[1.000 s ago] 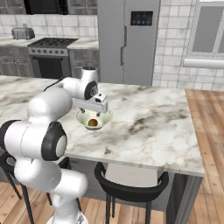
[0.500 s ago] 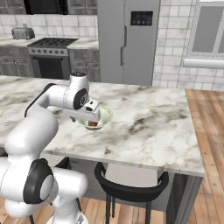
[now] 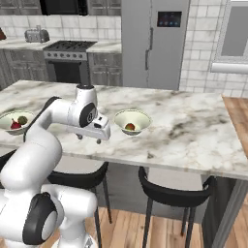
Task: Take the fruits from the plate on the dining counter and place two fruits in each bowl.
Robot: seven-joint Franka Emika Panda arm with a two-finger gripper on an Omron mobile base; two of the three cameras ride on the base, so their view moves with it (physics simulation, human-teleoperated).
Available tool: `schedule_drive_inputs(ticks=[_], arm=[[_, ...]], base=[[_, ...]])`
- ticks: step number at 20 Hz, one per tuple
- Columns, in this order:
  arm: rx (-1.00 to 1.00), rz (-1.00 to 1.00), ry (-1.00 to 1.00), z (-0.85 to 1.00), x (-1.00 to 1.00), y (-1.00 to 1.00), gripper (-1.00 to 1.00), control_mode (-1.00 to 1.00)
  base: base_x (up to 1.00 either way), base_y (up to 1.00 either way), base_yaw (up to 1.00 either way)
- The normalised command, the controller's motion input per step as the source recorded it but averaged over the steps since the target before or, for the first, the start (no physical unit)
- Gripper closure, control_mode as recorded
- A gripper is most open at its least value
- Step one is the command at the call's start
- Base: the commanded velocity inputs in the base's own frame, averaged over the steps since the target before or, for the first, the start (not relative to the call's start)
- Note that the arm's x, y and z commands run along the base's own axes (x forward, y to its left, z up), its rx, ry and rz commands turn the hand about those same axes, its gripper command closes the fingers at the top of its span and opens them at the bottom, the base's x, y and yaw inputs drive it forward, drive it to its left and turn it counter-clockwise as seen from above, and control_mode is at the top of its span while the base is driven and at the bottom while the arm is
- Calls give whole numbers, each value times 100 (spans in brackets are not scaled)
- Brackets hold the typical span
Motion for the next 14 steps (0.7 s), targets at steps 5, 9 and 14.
schedule_drive_inputs(ticks=[5, 9, 14], arm=[[0, 0, 0, 0, 0, 0, -100, 100], [0, 0, 0, 0, 0, 0, -100, 100], [0, 0, 0, 0, 0, 0, -100, 100]], base=[[-8, 100, 0], [6, 100, 0], [19, 100, 0]])
